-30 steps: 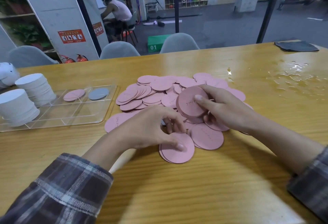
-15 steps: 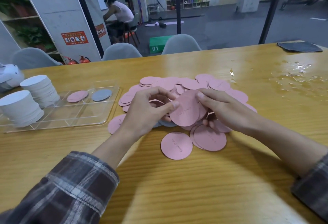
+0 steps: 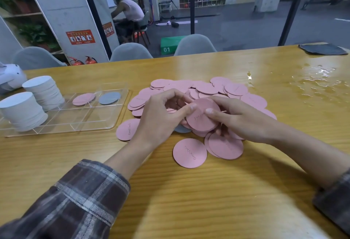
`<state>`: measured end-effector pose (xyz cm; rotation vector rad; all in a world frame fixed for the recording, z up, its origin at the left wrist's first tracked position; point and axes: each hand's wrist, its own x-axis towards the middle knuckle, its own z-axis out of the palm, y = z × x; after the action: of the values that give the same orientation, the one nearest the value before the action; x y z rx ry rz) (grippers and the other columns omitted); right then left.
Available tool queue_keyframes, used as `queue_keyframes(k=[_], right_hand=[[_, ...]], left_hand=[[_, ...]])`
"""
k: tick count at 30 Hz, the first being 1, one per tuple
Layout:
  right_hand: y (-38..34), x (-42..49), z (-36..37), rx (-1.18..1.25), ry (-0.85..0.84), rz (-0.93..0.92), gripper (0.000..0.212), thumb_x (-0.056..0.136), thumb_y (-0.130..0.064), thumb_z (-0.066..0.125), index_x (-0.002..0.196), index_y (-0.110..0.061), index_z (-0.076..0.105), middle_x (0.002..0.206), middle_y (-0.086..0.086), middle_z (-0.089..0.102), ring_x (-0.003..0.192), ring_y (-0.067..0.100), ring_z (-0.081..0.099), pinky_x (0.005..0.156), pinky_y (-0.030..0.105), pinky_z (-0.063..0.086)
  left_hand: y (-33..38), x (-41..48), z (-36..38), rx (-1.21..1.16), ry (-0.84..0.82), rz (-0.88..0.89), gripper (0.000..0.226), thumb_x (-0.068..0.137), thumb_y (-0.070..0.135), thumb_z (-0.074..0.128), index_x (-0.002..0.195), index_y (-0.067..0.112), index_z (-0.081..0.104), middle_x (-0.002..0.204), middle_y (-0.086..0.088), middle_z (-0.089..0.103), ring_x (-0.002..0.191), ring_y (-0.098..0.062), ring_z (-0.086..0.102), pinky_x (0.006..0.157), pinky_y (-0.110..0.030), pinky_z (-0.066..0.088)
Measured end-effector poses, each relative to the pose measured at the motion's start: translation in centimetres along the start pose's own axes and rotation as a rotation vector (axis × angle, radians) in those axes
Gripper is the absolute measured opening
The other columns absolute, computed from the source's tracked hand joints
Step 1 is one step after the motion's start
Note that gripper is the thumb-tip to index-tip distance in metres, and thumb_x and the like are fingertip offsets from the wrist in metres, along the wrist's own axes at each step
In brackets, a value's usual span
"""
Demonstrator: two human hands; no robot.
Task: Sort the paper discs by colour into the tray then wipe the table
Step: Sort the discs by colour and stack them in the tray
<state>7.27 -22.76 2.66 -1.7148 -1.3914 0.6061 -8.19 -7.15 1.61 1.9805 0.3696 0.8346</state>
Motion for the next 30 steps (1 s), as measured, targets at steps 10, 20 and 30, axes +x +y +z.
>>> queue_keyframes(k=[10, 20, 30], right_hand=[[0.3, 0.0, -1.2, 0.070, 0.176, 0.053, 0.019, 0.108, -0.022, 0.048, 0.100, -0.014, 0.063, 0.080, 0.009, 0.062, 0.062, 0.019, 0.057, 0.062, 0.044, 0.045], [0.5, 0.2, -0.5, 0.063, 0.152, 0.103, 0.018, 0.108, -0.022, 0.049, 0.115, -0.016, 0.064, 0.075, -0.001, 0.062, 0.058, 0.010, 0.056, 0.055, 0.027, 0.044], [-0.1, 0.2, -0.1, 0.147, 0.132, 0.130, 0.026, 0.110, -0.024, 0.043, 0.098, -0.010, 0.061, 0.072, 0.008, 0.059, 0.058, 0.016, 0.056, 0.062, 0.044, 0.039]], left_hand=[[1.1, -0.6, -2.9, 0.400, -0.626, -0.114, 0.033, 0.067, 0.039, 0.098, 0.094, 0.034, 0.081, 0.086, 0.006, 0.070, 0.070, -0.017, 0.058, 0.067, -0.026, 0.049], [1.1, -0.4, -2.9, 0.337, -0.643, -0.143, 0.031, 0.071, 0.023, 0.096, 0.090, 0.024, 0.072, 0.090, 0.005, 0.071, 0.070, -0.011, 0.058, 0.065, -0.019, 0.046], [0.2, 0.2, -1.3, -0.074, -0.109, -0.102, 0.017, 0.087, 0.008, 0.082, 0.087, 0.005, 0.065, 0.078, 0.000, 0.068, 0.060, -0.019, 0.064, 0.061, -0.031, 0.055]])
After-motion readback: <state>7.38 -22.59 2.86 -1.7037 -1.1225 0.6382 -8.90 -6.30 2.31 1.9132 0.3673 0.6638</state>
